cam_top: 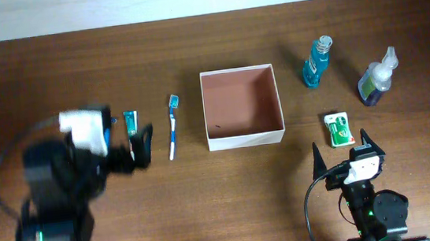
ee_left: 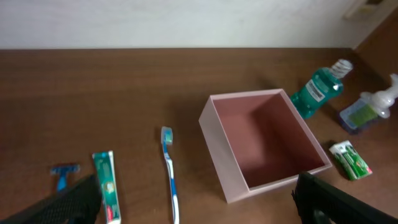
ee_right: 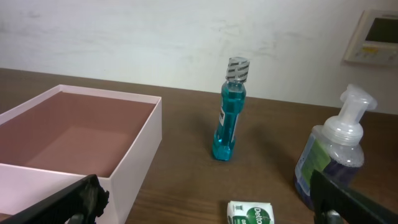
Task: Pack container
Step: 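Move the left gripper over the blue toothbrush and lower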
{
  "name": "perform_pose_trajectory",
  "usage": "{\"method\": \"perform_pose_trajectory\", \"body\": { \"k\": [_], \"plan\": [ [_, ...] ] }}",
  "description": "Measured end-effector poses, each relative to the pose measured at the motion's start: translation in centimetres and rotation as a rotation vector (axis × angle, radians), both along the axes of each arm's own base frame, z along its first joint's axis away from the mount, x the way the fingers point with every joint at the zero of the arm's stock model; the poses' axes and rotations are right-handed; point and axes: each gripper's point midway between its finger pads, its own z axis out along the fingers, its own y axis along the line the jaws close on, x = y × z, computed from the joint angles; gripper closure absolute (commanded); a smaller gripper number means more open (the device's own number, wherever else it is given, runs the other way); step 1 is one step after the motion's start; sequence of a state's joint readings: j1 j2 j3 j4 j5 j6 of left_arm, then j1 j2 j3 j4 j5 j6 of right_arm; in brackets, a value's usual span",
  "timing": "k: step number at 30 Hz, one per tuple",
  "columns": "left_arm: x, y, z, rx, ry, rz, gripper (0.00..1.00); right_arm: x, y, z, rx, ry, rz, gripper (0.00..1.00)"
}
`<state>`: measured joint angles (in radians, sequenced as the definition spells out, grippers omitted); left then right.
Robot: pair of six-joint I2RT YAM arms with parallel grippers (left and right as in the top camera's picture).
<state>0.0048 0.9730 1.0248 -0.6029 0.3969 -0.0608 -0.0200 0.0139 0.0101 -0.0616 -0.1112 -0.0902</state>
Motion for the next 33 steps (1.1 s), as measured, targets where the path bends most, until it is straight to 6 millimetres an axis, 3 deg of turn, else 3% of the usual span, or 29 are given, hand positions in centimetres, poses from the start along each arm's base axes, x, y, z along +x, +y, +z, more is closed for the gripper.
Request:
{"method": "perform_pose_trajectory", "body": {
  "k": [5,10,17,28,33],
  "plan": [
    [5.0,-1.4,-1.3,-0.054,0.110,-0.077,0.01,0.0,0.0,0.0,0.000,-0.001,0.000,0.02],
    [7.1,-2.7,-5.7,-0.113,0.240,-0.139,0.01,0.0,0.0,0.0,0.000,-0.002,0.000,0.02],
    [6.4,-3.7,-12.2,-0.103,0.478,-0.133,0.01,0.0,0.0,0.0,0.000,-0.001,0.000,0.02],
    [5.7,-4.1,-14.5,0.037,0.579,-0.008,0.01,0.0,0.0,0.0,0.000,-0.001,0.000,0.02],
    [3.9,-4.3,-17.9,0.117,0.731,0.044,0.01,0.0,0.0,0.0,0.000,-0.001,0.000,0.02]
  ]
}}
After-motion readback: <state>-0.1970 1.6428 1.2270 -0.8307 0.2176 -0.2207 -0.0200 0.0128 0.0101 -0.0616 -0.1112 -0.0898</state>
